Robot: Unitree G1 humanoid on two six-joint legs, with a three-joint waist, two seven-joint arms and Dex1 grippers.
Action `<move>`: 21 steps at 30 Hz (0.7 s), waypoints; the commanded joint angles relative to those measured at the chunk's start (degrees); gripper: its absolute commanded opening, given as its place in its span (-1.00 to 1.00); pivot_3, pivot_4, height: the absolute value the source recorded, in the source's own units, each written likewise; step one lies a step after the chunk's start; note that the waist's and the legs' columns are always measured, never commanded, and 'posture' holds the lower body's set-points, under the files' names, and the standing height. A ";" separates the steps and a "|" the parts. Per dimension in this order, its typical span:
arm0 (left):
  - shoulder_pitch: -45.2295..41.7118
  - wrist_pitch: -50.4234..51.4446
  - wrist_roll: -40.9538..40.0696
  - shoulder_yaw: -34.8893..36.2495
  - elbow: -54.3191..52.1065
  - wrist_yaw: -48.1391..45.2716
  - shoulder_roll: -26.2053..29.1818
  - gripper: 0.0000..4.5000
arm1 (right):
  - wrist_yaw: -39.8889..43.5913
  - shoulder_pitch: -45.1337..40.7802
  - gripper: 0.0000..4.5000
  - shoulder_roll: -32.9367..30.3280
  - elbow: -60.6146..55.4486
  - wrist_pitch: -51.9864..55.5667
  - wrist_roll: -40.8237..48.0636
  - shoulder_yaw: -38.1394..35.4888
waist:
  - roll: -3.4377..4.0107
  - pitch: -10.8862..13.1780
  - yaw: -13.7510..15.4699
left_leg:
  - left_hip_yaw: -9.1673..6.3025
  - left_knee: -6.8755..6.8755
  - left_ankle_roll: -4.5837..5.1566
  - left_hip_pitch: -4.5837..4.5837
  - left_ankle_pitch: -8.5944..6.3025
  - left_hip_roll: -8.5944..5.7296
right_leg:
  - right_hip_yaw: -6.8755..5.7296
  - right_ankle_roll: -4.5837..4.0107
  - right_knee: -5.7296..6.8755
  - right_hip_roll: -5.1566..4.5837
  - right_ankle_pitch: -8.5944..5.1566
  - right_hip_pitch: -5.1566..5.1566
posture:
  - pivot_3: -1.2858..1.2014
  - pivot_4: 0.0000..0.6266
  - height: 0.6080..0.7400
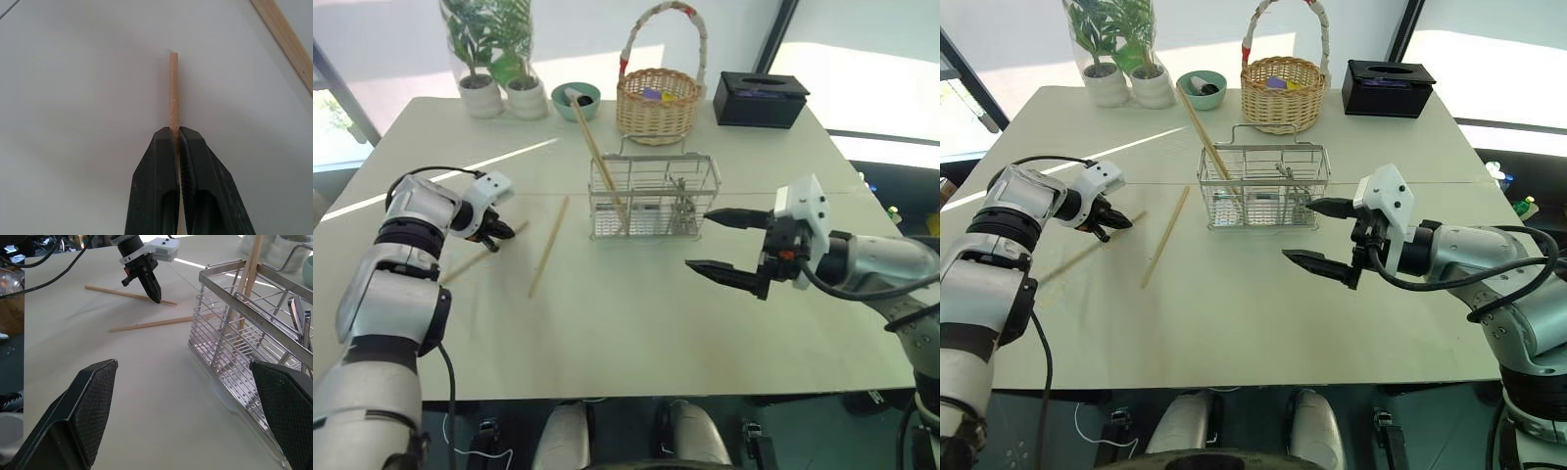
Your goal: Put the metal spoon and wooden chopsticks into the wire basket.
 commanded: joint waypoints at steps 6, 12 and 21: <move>-0.42 1.25 1.17 1.73 1.11 3.14 1.38 -0.99 | 0.66 -0.72 1.00 -0.31 -1.26 -1.46 0.36 -0.70 | 0.00 0.00 -0.07 | -0.01 0.00 0.00 0.02 0.00 0.01 | 0.00 0.00 0.02 0.01 0.00 0.00 | 0.03 -0.52 0.65; -4.56 -1.08 -7.20 15.27 -3.36 14.80 3.87 -0.99 | 1.50 -0.13 1.00 -1.63 -0.81 -1.38 0.03 -1.54 | -0.25 0.17 -0.12 | -0.04 -0.01 0.00 -0.10 0.00 0.04 | -0.03 0.20 0.04 0.03 0.11 -0.11 | 0.03 -0.52 0.65; -8.77 4.91 -23.56 34.14 -21.43 21.13 4.54 -0.99 | 0.34 -0.09 1.00 -1.49 -1.11 -0.77 0.67 -1.48 | -0.39 0.25 -0.10 | -0.07 -0.02 0.00 -0.11 0.00 -0.01 | -0.10 0.23 0.04 -0.01 0.13 0.04 | 0.03 -0.52 0.65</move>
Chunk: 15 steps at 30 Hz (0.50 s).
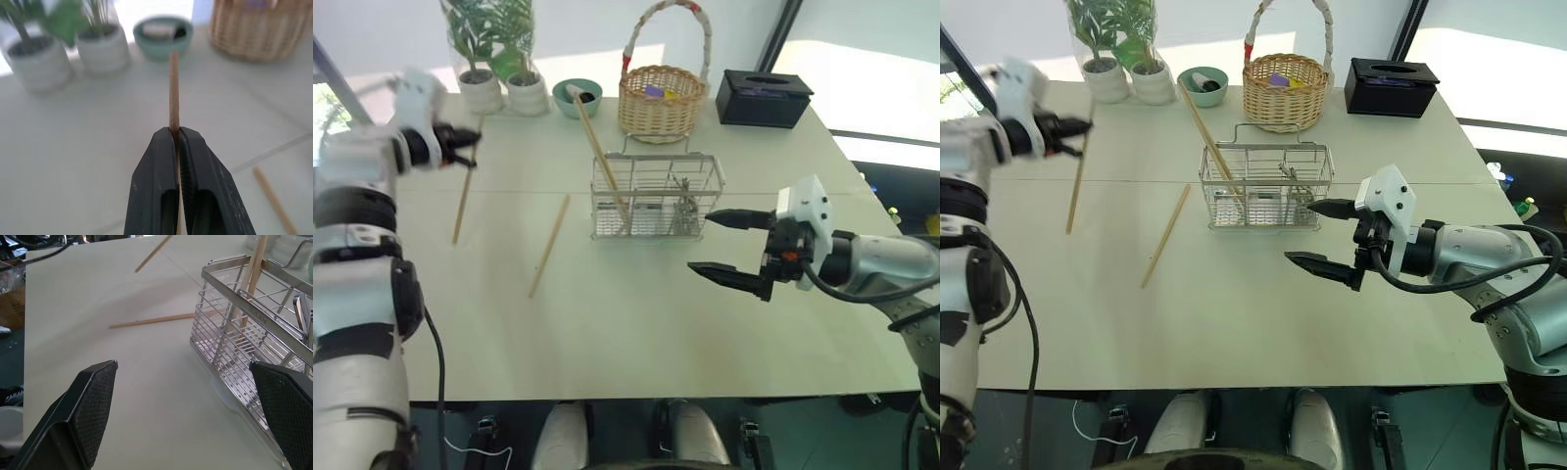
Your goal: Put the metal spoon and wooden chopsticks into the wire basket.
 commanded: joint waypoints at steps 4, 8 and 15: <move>-4.95 5.52 -15.20 12.90 -15.94 5.92 -3.52 -0.99 | -1.16 -0.38 1.00 0.05 -1.36 0.08 1.15 -1.39 | -0.05 0.03 0.14 | -0.07 0.01 -0.02 0.06 0.01 0.03 | -0.03 0.01 0.02 0.02 -0.01 0.00 | 0.03 -0.52 0.65; -8.41 8.39 -21.99 15.51 -23.75 12.79 -11.36 -0.99 | -2.00 -0.29 1.00 0.34 -1.80 0.35 1.46 -1.18 | -0.07 0.02 0.23 | -0.12 0.12 -0.03 0.08 0.02 0.00 | -0.04 0.02 0.00 0.01 0.00 0.16 | 0.03 -0.52 0.65; -5.76 8.81 -23.44 9.34 -28.73 13.61 -19.85 -0.99 | -3.60 0.51 1.00 0.51 -2.66 0.46 1.64 -1.89 | 0.05 0.04 -0.04 | -0.09 0.08 -0.03 0.37 0.02 -0.03 | -0.03 0.05 -0.04 0.02 0.01 0.39 | 0.03 -0.52 0.65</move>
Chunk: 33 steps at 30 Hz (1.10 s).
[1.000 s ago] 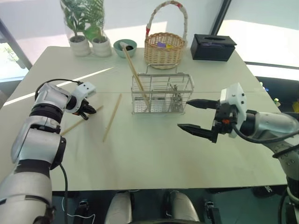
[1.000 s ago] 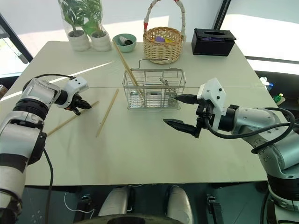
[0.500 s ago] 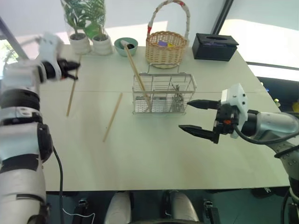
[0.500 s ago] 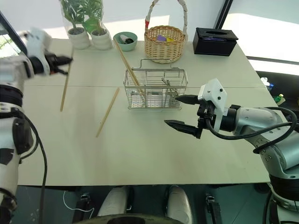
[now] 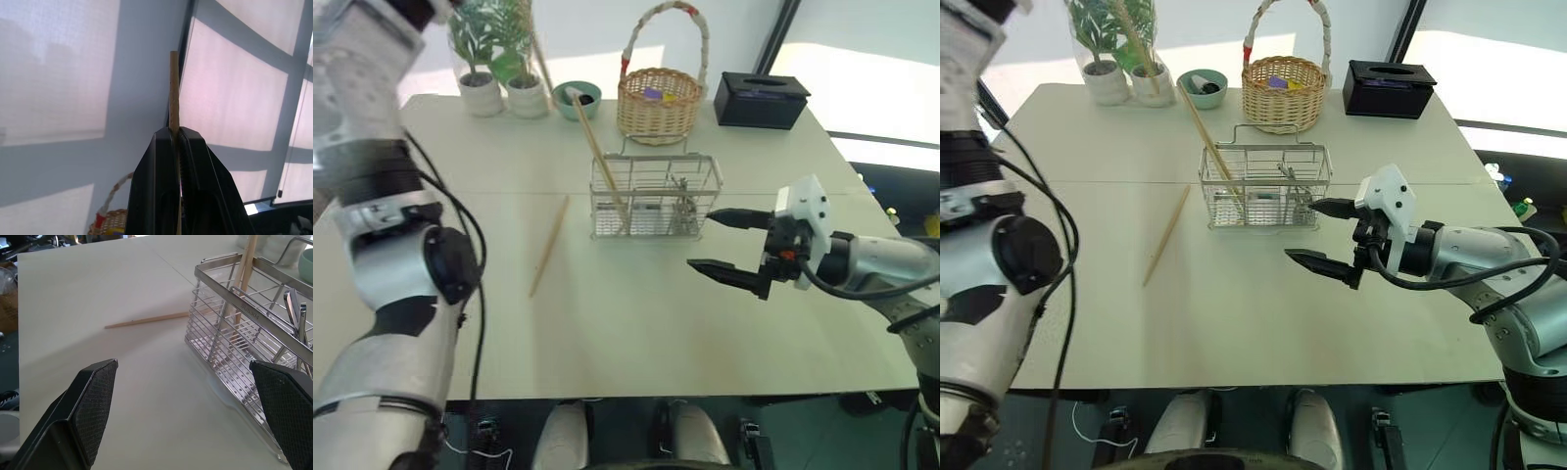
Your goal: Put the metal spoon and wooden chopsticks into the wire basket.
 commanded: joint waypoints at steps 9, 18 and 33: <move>10.81 -4.33 2.07 -9.53 -4.60 -0.51 -6.24 -0.99 | -3.84 1.96 1.00 0.08 -4.13 0.40 2.30 -4.38 | 0.04 0.04 -0.01 | 0.02 -0.14 0.00 0.13 0.00 0.01 | 0.01 -0.02 -0.04 0.01 0.00 0.06 | 0.03 -0.52 0.65; 17.63 -6.48 2.66 -11.28 -6.74 2.26 -11.37 -0.59 | -5.33 1.89 1.00 0.15 -3.86 0.23 2.65 -4.45 | 0.03 0.05 0.07 | 0.00 -0.11 0.01 0.11 0.00 0.00 | 0.01 -0.03 -0.12 0.01 -0.01 0.10 | 0.03 -0.52 0.65; 6.84 14.96 -2.67 -4.70 -12.28 9.51 7.13 0.92 | -4.15 -0.49 1.00 0.97 -0.79 -1.47 0.34 -1.70 | 0.09 0.09 -0.17 | -0.07 -0.16 0.01 0.07 -0.01 0.02 | 0.01 -0.04 -0.10 0.07 -0.02 0.00 | 0.03 -0.52 0.65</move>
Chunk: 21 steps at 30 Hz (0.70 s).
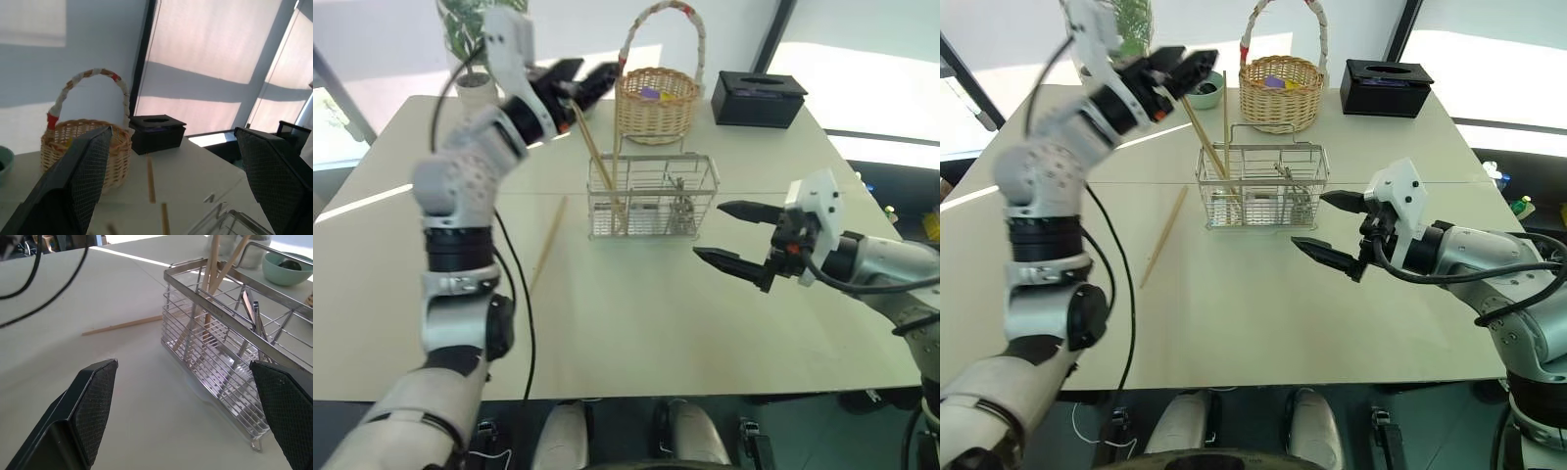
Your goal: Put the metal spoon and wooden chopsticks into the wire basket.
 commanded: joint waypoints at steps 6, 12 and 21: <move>-8.03 16.31 12.53 -11.31 18.79 4.32 12.55 0.92 | 1.44 -2.01 1.00 1.30 1.32 -3.05 -2.26 1.97 | 0.03 -0.01 0.48 | 0.02 -0.07 0.00 0.42 -0.01 -0.04 | 0.00 0.00 -0.04 -0.06 -0.23 0.39 | 0.03 -0.52 0.65; -5.63 21.40 17.06 -19.28 24.41 2.37 7.88 0.92 | 1.85 -3.49 1.00 2.52 2.44 -3.75 -3.54 3.53 | -0.10 0.04 0.23 | 0.00 0.00 -0.01 -0.03 -0.01 -0.05 | -0.01 -0.07 -0.04 -0.07 -0.14 0.08 | 0.03 -0.52 0.65; -3.66 21.10 20.79 -23.19 32.42 0.09 0.23 0.92 | 1.00 -2.96 1.00 3.16 0.91 -2.79 -3.27 3.27 | -0.07 0.02 0.13 | 0.05 -0.02 0.00 -0.41 0.01 -0.05 | -0.01 0.09 0.10 0.00 -0.03 -0.34 | 0.03 -0.52 0.65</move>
